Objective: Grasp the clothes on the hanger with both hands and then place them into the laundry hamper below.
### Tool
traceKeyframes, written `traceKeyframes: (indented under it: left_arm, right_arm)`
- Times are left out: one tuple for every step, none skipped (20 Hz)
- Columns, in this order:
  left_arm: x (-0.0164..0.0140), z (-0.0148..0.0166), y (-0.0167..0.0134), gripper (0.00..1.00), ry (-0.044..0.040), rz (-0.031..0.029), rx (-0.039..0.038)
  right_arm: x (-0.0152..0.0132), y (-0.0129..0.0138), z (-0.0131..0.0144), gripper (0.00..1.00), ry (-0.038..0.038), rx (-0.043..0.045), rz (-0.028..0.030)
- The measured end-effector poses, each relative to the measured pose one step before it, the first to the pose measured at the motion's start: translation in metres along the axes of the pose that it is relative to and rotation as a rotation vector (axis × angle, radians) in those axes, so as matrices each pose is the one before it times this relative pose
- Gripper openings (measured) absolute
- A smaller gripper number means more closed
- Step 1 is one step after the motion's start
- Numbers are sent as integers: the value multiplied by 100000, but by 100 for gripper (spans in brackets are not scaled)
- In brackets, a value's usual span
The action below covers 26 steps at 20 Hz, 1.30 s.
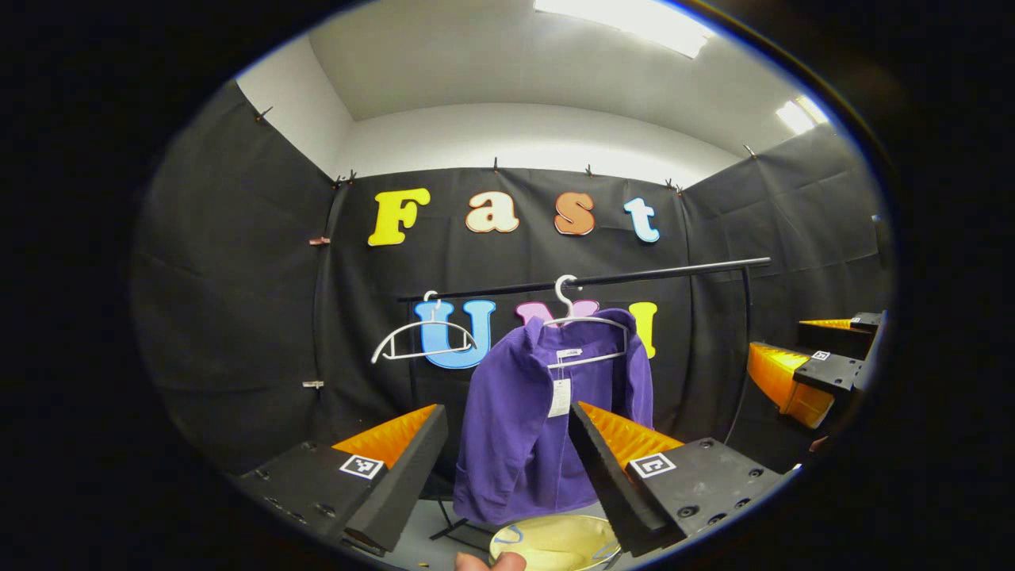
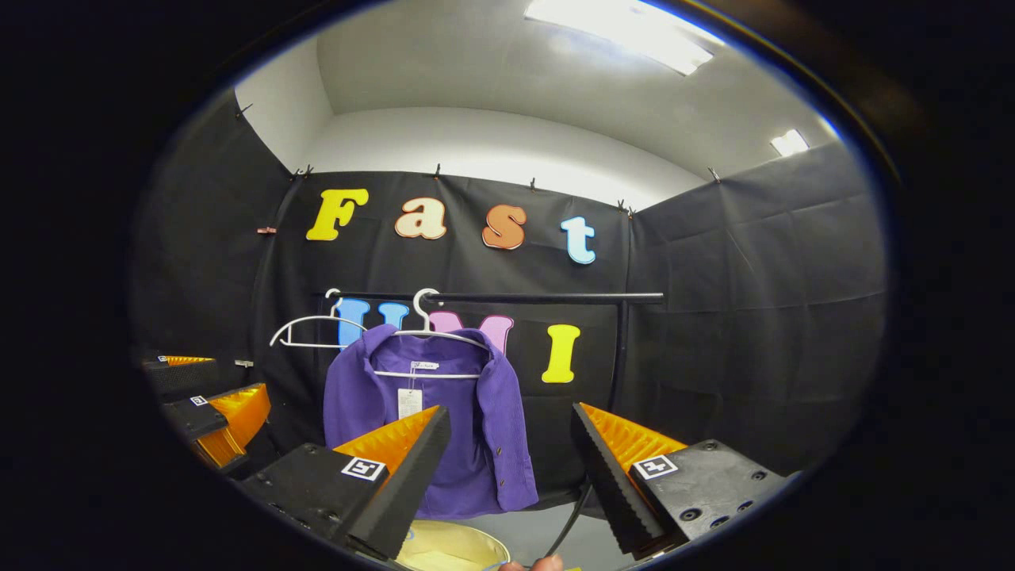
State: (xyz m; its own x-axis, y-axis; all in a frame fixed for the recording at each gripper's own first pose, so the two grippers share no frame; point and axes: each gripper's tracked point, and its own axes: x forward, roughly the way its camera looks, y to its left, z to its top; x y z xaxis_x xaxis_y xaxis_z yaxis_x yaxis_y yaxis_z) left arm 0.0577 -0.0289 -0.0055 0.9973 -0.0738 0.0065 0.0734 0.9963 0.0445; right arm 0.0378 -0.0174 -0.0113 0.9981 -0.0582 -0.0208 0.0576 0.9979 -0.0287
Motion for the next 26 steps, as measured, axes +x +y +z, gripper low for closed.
traceKeyframes:
  left_arm:
    - [737, -133, -224, 96, 312, -378, -11]
    - [1104, -35, -367, 97, 359, -494, -13]
    - [1207, -200, -392, 96, 202, -316, 374]
    - [1402, -6, -203, 96, 123, 266, 841]
    - [1685, -202, -167, 97, 330, 273, 905]
    - [1776, -319, -200, 96, 353, 557, 603]
    - [1541, -142, -268, 96, -59, 278, 55]
    - [1678, -246, -325, 96, 240, 160, -103]
    - [1704, -403, -282, 95, 335, 348, -73]
    - [1634, -397, -234, 96, 417, 401, 63]
    - [1527, -540, -120, 96, 342, 954, 100]
    - [1509, -381, 21, 96, 178, 1428, 1]
    - [1402, -426, -34, 95, 85, 1142, 387]
    - [1208, -384, -109, 96, 44, 1045, 969]
    - [1265, -542, -190, 95, 209, 272, 1149]
    - [1022, -369, -154, 95, 402, 348, 1024]
    - [941, -556, 4, 95, 491, 414, 580]
    - [802, -371, 34, 94, 563, 388, 33]
    - [854, -474, -45, 91, 883, 24, -451]
    - [636, -348, 91, 87, 1058, 253, -260]
    - [598, -473, 112, 72, 1086, -64, -374]
    - [275, -143, 19, 66, 538, 107, -311]
    - [375, -239, 5, 48, 378, 67, -241]
    - [141, -2, -27, 53, 145, -109, -61]
    - [120, -104, -73, 43, 162, -361, 70]
    - [-37, -250, -57, 36, 658, -764, -168]
  right_arm:
    - [805, -199, -213, 98, 110, 384, -164]
    - [1040, -325, -327, 98, 232, -48, -342]
    - [1065, -278, -264, 97, 235, -63, -238]
    - [978, -159, -318, 97, 333, 133, -162]
    - [1046, -132, -319, 97, 280, 379, 163]
    - [1163, -42, -438, 97, 479, 148, 270]
    - [916, -56, -373, 97, 439, -87, 361]
    - [936, -57, -376, 97, 336, -291, 487]
    - [1037, -48, -314, 97, 261, -323, 450]
    - [1107, -153, -489, 97, 328, -198, 467]
    - [816, 63, -312, 97, 154, 21, 595]
    - [1000, 64, -417, 98, 293, -23, 695]
    - [880, 82, -392, 98, 213, -94, 748]
    - [825, 199, -372, 98, 57, -11, 965]
    - [874, 182, -264, 97, -243, 161, 902]
    - [881, 239, -360, 97, -211, 479, 940]
    - [935, 324, -471, 97, -372, 1245, 1219]
    - [954, 398, -503, 97, -264, 1884, 1181]
    - [1023, 353, -652, 97, -170, 2230, 1189]
    - [961, 240, -587, 97, 362, 1489, 855]
    - [1144, 49, -783, 97, 590, 224, 28]
    - [1006, 8, -704, 98, 715, -794, 19]
    - [1096, 104, -417, 98, 229, -613, 115]
    - [1200, 184, -90, 98, -757, -179, 138]
    - [929, 125, 59, 98, -1378, 4, 130]
    - [884, 203, 201, 98, -1470, 202, 154]
